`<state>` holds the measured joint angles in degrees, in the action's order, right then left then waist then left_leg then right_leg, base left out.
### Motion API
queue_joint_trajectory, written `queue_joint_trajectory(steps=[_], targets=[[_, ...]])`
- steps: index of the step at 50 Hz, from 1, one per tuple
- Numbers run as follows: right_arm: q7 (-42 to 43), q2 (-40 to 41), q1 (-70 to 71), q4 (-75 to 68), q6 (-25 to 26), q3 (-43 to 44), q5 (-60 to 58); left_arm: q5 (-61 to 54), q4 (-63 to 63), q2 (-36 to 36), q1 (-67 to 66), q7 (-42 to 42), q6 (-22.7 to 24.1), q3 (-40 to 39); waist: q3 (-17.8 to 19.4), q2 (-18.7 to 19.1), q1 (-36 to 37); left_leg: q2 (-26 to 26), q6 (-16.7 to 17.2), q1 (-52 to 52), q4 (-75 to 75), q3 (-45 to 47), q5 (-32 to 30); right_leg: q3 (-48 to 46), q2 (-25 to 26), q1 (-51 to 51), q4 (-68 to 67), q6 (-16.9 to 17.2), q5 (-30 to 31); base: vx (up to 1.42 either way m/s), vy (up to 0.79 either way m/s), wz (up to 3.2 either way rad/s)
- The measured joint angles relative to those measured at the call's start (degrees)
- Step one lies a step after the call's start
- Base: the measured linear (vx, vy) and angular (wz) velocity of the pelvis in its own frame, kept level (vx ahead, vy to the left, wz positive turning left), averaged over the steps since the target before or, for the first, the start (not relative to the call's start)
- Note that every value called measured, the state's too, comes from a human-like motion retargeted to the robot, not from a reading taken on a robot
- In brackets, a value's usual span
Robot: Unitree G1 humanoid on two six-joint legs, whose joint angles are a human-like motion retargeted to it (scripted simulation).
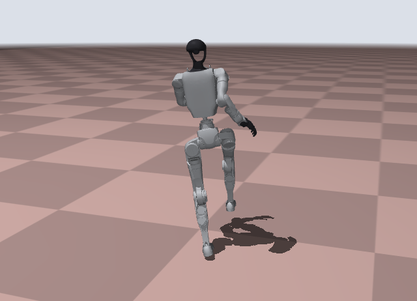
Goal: Kungfu
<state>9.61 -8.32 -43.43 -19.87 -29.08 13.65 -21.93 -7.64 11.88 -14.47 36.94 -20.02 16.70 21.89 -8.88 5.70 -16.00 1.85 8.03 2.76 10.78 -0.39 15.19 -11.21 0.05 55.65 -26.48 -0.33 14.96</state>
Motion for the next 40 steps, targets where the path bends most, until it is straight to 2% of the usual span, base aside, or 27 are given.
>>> queue_joint_trajectory(steps=[6,8,10,11,12,13,15,16,17,18,20,22,23,27,35,40], targets=[[0.4,-3.7,7.5,10.8,-1.0,-2.0,9.7,1.9,-3.4,-3.4,11.0,5.1,1.5,-1.7,-0.5,2.0,0.1,1.0,2.8,-2.6,0.9,-7.2,-0.8,5.5,-1.6,0.5,4.8,-2.8,1.8,0.66,-0.32,0.93],[2.1,-5.9,14.0,10.7,-1.4,-1.8,11.0,3.4,0.3,-2.8,16.1,4.7,3.5,-3.0,0.2,2.6,-0.1,1.1,3.2,-3.9,1.7,-9.1,-1.1,9.7,-1.8,-1.2,7.0,-3.2,6.1,0.58,-0.32,1.15],[4.2,-8.4,21.8,8.3,-1.6,-0.7,10.6,6.0,6.9,-1.9,22.4,3.7,6.6,-5.0,2.0,2.8,-1.4,1.3,3.5,-6.4,2.5,-11.6,-1.5,14.4,-2.5,-4.3,7.6,-1.8,15.0,0.65,-0.42,1.80],[5.3,-10.2,26.3,5.6,-1.4,0.3,10.1,8.6,11.6,-1.7,26.3,4.2,8.7,-5.8,4.4,1.5,-3.6,0.5,3.4,-9.9,3.0,-13.8,-1.8,16.4,-4.4,-6.8,2.3,3.9,15.0,0.78,-0.59,2.27],[6.1,-11.8,31.1,2.5,-1.4,1.3,9.4,11.9,16.9,-1.5,30.5,5.4,10.8,-6.3,5.7,1.2,-4.5,0.7,3.7,-11.7,3.4,-14.7,-2.4,17.3,-5.2,-9.0,0.1,6.2,11.7,0.73,-0.69,1.51],[6.4,-12.9,36.6,-1.4,-1.5,2.3,8.5,16.7,23.3,-1.3,35.3,7.7,13.1,-6.3,4.8,2.8,-3.0,2.9,4.5,-10.1,3.4,-12.9,-3.7,16.2,-3.7,-10.6,4.0,1.7,1.5,0.69,-0.74,0.46],[6.1,-16.0,46.7,-13.2,-3.1,5.2,6.4,29.5,36.9,0.8,42.7,14.7,16.2,-8.4,0.8,2.8,-0.6,2.7,6.3,-8.7,4.5,-10.8,-6.2,14.6,-2.9,-7.3,-3.3,-1.1,-8.1,0.76,-0.62,0.30],[6.5,-19.0,53.0,-22.4,-4.1,7.6,5.1,33.7,41.5,2.8,45.4,20.3,14.7,-8.3,-1.4,2.2,0.1,0.3,6.7,-6.7,6.4,-9.5,-7.0,17.7,-5.4,-2.8,-7.9,1.0,-9.8,0.48,-0.06,1.05],[6.8,-21.6,60.0,-31.5,-4.5,9.8,4.0,36.9,45.6,4.2,48.4,24.5,13.0,-8.7,-2.0,1.7,0.7,-1.6,7.0,-5.2,8.0,-6.9,-7.7,20.1,-7.3,0.2,-11.5,2.8,-12.0,-0.02,0.34,0.97],[7.0,-23.5,68.4,-40.6,-3.5,11.8,3.6,37.8,48.9,4.0,52.2,26.0,11.2,-10.3,0.9,1.7,0.9,-2.5,7.0,-4.9,9.3,-1.5,-8.3,21.1,-8.3,0.1,-13.2,4.2,-14.9,-0.18,0.30,0.73],[6.8,-26.2,78.9,-56.8,1.6,15.7,3.6,36.0,51.8,5.1,55.4,23.9,10.0,-13.6,1.9,2.6,0.7,-2.2,7.0,-4.1,9.3,7.2,-10.6,21.4,-10.4,1.1,-16.8,6.3,-18.7,-0.01,0.11,1.26],[4.9,-30.2,84.3,-67.4,6.7,16.1,9.0,31.0,51.2,4.3,56.5,22.3,10.6,-12.6,0.3,3.6,-2.7,-0.1,7.0,-1.7,8.8,11.1,-13.4,17.8,-15.8,3.2,-19.0,6.4,-19.2,0.24,-0.35,2.44],[4.7,-31.5,85.3,-69.7,7.2,16.3,11.7,30.6,50.6,3.8,57.3,22.8,10.6,-12.4,-0.1,3.6,-3.5,0.4,7.0,-1.2,7.4,13.6,-14.8,17.1,-17.8,4.3,-20.1,6.7,-19.8,-0.05,-0.34,2.30],[2.8,-37.0,89.2,-73.5,4.9,13.8,23.6,33.2,46.8,2.3,60.6,27.4,10.4,-9.8,-0.1,4.6,-4.8,2.7,7.0,1.6,1.9,20.8,-18.2,15.3,-20.9,7.4,-23.0,6.7,-22.5,-0.28,-0.27,1.79],[1.7,-40.6,91.9,-73.8,3.7,10.8,21.3,30.1,45.1,0.5,60.7,27.5,9.6,-8.0,0.8,8.7,-5.7,8.2,7.0,3.7,-6.1,29.5,-18.3,10.7,-20.8,9.6,-25.1,3.0,-26.0,-0.12,-0.17,0.75],[1.2,-41.1,94.2,-75.1,3.7,10.2,21.4,31.4,46.3,0.7,58.8,29.2,9.4,-7.6,1.6,10.0,-6.2,8.1,7.0,5.2,-8.2,30.5,-16.5,9.8,-22.0,11.1,-24.9,3.1,-26.6,-0.11,0.03,0.27]])
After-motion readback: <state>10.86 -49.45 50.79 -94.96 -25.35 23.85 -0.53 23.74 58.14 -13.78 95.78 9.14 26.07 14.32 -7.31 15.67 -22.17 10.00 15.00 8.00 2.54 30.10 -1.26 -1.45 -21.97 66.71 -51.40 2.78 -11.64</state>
